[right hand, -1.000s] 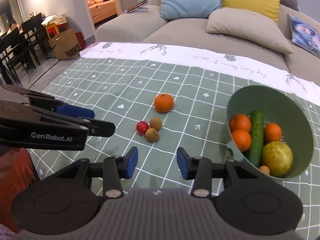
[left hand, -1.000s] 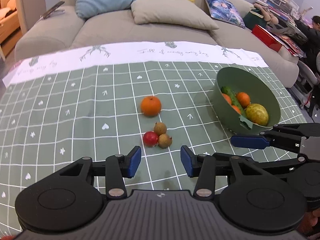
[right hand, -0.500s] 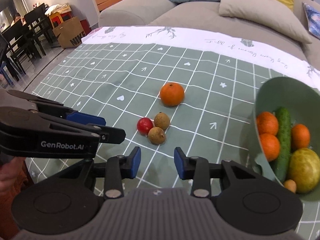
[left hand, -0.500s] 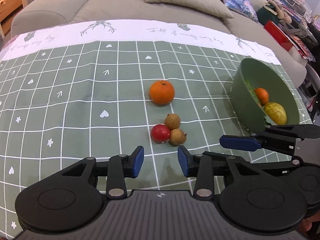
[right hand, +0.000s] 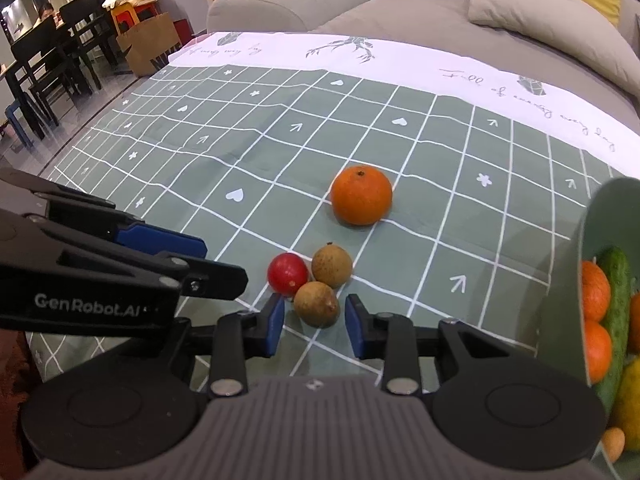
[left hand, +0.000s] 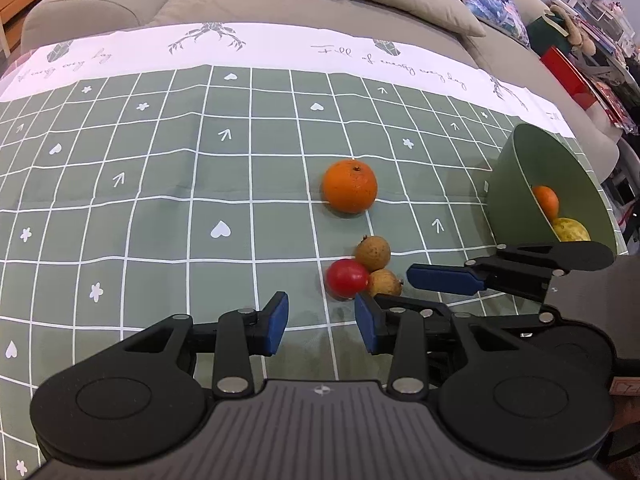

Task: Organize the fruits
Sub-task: 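Move both tools back toward the remaining longans and red tomato, then grasp the red tomato with the left tool while the right tool grasps a longan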

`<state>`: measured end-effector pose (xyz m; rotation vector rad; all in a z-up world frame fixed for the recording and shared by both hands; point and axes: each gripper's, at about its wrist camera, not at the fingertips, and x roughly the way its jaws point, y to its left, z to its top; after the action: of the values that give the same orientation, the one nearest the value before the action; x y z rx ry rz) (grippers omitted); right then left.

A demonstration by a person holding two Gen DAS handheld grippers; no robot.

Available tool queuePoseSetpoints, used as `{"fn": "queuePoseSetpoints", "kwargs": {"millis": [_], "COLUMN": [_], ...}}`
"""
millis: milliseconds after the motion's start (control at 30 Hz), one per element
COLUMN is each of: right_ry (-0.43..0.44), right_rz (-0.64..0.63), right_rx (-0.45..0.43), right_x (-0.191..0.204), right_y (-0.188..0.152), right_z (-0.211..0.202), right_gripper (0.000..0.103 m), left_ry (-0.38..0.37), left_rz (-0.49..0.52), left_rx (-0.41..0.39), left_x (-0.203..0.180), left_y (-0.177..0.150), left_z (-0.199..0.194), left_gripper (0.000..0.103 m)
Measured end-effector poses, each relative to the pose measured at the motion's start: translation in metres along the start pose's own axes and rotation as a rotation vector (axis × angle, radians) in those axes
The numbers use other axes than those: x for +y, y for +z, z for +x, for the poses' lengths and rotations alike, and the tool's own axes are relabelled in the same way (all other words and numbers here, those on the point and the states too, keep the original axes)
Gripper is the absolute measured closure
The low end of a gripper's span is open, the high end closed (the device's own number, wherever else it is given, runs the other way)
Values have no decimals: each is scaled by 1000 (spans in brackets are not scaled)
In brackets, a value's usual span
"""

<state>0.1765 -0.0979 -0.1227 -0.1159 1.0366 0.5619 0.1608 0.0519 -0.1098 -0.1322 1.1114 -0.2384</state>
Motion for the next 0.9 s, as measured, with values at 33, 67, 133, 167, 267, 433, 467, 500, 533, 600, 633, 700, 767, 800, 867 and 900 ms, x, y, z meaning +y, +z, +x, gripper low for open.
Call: {"fn": "queuePoseSetpoints", "kwargs": {"millis": [33,67,133,167,267,433,467,500,533,600,633,700,767,800,867,900], "right_ry": [1,1,3,5,17,-12,-24,-40,-55,-55,-53,-51,-47,-45,-39,-34], "right_rz": [-1,-1,2,4,9,12,11,6,1,6,8,5,1,-1,-4,-4], "right_rx": [2,4,5,7,1,2,5,10,14,13,13,13,14,15,20,23], "right_x": [0,-1,-2,-3,-6,-13,-15,-16,-17,-22,-23,-24,-23,-23,-21,-20], "right_y": [0,0,-1,-1,-3,-5,-5,-5,-6,-7,-8,-7,-7,-7,-7,-7], "right_z": [1,3,5,6,5,-6,-8,-9,-11,-13,-14,-13,-11,-10,-7,-5], "right_gripper": [74,75,80,82,83,84,84,84,86,86,86,86,84,83,81,81], "left_ry": [-4,-12,-29,-33,-45,-47,-47,-49,-53,-57,-57,-57,-51,-47,-43,-42], "left_rz": [-1,-4,-9,-10,-15,-18,-13,-7,-1,8,12,18,18,16,12,12], "left_rx": [1,4,10,11,27,30,31,32,34,39,42,48,53,54,55,54], "left_x": [1,1,2,1,1,-2,-3,-5,-7,-11,-13,-16,-17,-17,-16,-16], "left_y": [0,0,1,1,3,7,8,9,10,12,13,14,14,15,16,16], "left_z": [1,2,5,6,10,17,19,21,23,27,29,32,35,36,38,39], "left_gripper": [58,58,59,59,59,59,59,59,59,59,59,59,59,59,60,62]}}
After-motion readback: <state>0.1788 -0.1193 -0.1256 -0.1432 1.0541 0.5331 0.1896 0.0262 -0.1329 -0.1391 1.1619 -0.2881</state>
